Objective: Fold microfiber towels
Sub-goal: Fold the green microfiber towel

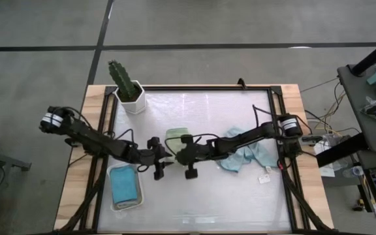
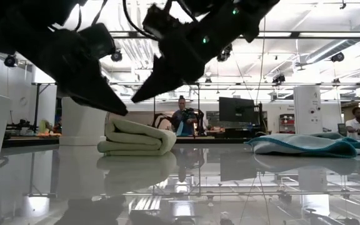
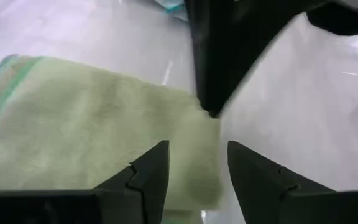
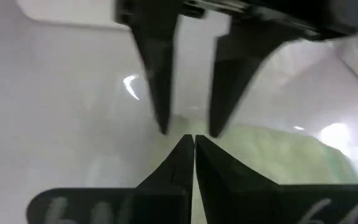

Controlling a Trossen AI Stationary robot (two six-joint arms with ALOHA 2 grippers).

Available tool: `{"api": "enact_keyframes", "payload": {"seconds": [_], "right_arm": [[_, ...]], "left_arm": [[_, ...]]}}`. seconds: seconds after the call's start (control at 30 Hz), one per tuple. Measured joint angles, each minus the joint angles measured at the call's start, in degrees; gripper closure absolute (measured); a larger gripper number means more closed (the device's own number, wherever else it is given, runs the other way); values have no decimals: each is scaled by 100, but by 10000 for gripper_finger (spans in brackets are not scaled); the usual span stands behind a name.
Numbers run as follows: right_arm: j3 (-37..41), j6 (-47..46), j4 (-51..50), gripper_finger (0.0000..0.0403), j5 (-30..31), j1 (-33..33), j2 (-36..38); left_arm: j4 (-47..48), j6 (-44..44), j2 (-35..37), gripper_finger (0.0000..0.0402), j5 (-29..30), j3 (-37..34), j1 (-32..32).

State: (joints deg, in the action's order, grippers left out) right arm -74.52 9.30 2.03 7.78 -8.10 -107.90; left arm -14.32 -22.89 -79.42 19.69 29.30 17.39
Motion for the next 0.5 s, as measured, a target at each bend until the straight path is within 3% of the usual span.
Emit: {"api": "enact_keyframes", "payload": {"seconds": [0.23,0.5], "right_arm": [[9,124,137,394,192,543,-153],[11,4,1541,394,-120,1103,-1026]], "left_arm": [[-490,105,-675,253,144,70,-4],[-109,-283,-891,253,140,42,-4]]}}
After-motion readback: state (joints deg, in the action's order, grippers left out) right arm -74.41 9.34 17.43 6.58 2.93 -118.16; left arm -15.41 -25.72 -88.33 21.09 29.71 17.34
